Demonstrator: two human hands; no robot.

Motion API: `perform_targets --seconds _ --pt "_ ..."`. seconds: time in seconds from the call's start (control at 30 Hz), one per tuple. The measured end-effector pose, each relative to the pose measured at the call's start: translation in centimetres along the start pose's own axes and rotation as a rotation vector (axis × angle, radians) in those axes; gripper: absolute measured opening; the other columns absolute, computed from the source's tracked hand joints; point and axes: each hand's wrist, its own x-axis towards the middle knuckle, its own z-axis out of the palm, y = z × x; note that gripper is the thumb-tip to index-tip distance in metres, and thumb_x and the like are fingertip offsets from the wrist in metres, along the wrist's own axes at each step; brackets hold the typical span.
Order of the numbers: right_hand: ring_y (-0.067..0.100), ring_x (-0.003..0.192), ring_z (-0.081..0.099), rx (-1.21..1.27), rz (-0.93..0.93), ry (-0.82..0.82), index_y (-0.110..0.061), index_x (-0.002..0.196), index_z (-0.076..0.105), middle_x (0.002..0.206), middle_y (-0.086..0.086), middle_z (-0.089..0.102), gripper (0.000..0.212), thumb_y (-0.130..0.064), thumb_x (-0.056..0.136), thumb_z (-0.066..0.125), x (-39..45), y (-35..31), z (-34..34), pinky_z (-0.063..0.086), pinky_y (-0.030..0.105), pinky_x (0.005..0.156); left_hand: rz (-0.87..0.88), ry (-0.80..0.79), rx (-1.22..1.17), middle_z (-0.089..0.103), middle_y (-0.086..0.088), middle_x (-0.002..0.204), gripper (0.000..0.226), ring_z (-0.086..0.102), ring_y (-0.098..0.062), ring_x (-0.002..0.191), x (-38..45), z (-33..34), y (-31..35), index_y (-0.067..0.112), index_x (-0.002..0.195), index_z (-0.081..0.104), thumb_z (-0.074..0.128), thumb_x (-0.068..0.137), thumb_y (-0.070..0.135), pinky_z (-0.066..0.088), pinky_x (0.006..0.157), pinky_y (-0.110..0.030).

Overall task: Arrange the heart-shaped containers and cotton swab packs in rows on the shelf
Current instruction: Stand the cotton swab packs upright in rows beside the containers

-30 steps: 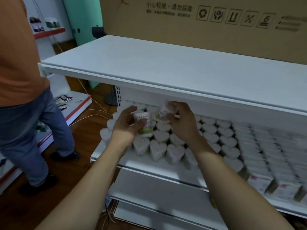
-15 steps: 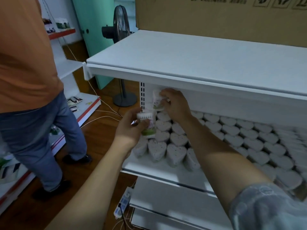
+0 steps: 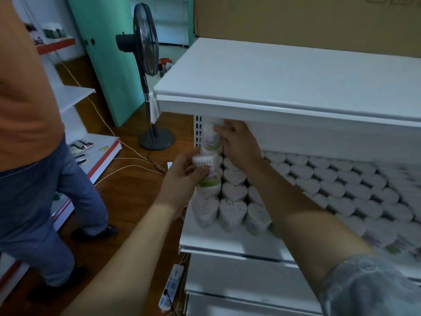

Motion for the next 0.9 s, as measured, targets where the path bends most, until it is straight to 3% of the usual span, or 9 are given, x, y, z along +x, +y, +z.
perform_targets --seconds 0.07,0.13,0.23,0.37,0.5,0.67,0.73,0.8,0.9 --pt "0.023 0.117 0.053 0.025 -0.021 0.055 -0.028 0.137 0.057 0.13 0.003 0.058 0.046 -0.037 0.096 0.038 -0.3 -0.2 -0.5 0.044 0.03 0.095 -0.003 -0.005 -0.014 0.068 -0.002 0.123 0.045 0.065 -0.023 0.115 0.3 0.2 0.1 0.022 0.133 0.057 0.067 0.092 0.007 0.053 0.098 -0.051" --pt "0.036 0.101 0.06 0.089 -0.04 0.1 -0.018 0.133 0.06 0.116 0.018 0.064 0.044 -0.02 0.094 0.039 -1.1 -0.3 -1.4 0.052 0.04 0.086 -0.001 -0.013 -0.007 0.067 -0.005 0.124 0.046 0.065 -0.022 0.114 0.6 0.5 0.5 0.018 0.136 0.054 0.065 0.094 0.006 0.053 0.1 -0.05" --pt "0.032 0.083 0.064 0.262 -0.039 0.147 -0.015 0.121 0.067 0.097 0.017 0.07 0.041 -0.016 0.091 0.039 -2.7 -1.1 -3.0 0.056 0.042 0.073 0.014 -0.029 0.016 0.066 -0.007 0.126 0.049 0.064 -0.021 0.116 0.9 0.9 0.9 0.016 0.142 0.049 0.061 0.096 0.004 0.051 0.103 -0.047" --pt "0.005 0.106 0.063 0.64 0.054 -0.071 -0.027 0.126 0.066 0.119 -0.005 0.067 0.033 -0.017 0.095 0.061 -5.3 -1.7 -5.3 0.052 0.021 0.09 0.018 -0.066 0.067 0.064 -0.003 0.132 0.055 0.062 -0.017 0.12 1.4 1.4 1.2 0.019 0.148 0.041 0.058 0.098 0.003 0.05 0.104 -0.043" --pt "0.002 0.107 0.062 0.508 0.005 -0.167 -0.034 0.125 0.065 0.122 -0.014 0.063 0.039 -0.035 0.088 0.075 -6.0 -1.5 -6.0 0.055 0.022 0.086 -0.005 -0.08 0.059 0.065 -0.004 0.13 0.058 0.064 -0.019 0.118 1.8 1.9 1.4 0.02 0.151 0.037 0.055 0.099 0.002 0.052 0.098 -0.036" --pt "0.008 0.099 0.064 0.489 0.034 0.052 -0.021 0.116 0.071 0.118 -0.004 0.065 0.034 -0.025 0.083 0.079 -6.1 -1.0 -6.0 0.057 0.03 0.086 -0.009 -0.052 0.05 0.054 0.0 0.145 0.062 0.052 -0.021 0.133 2.3 0.7 1.6 0.026 0.15 0.04 0.061 0.093 0.011 0.046 0.108 -0.051" --pt "0.017 0.101 0.064 0.402 0.063 0.177 -0.019 0.115 0.071 0.116 0.0 0.065 0.033 -0.026 0.083 0.076 -5.9 -0.5 -5.7 0.058 0.039 0.085 -0.017 -0.018 0.125 0.061 -0.003 0.137 0.056 0.058 -0.022 0.126 2.2 -0.1 1.6 0.018 0.144 0.049 0.061 0.089 0.013 0.051 0.102 -0.047" --pt "0.022 0.103 0.062 0.344 0.072 0.216 -0.019 0.115 0.07 0.116 0.002 0.064 0.035 -0.032 0.083 0.072 -5.3 -0.5 -4.8 0.057 0.044 0.084 -0.004 -0.054 0.291 0.066 -0.004 0.128 0.047 0.062 -0.02 0.117 2.0 -0.5 1.4 0.015 0.136 0.057 0.055 0.089 0.012 0.054 0.094 -0.035" --pt "0.027 0.107 0.06 0.26 -0.002 0.211 -0.015 0.116 0.069 0.121 0.006 0.059 0.035 -0.032 0.085 0.071 -4.6 -1.8 -2.6 0.055 0.044 0.088 0.017 -0.089 0.658 0.06 -0.008 0.138 0.041 0.06 -0.022 0.118 1.8 -0.4 1.0 0.013 0.14 0.053 0.043 0.101 0.007 0.049 0.092 -0.029"
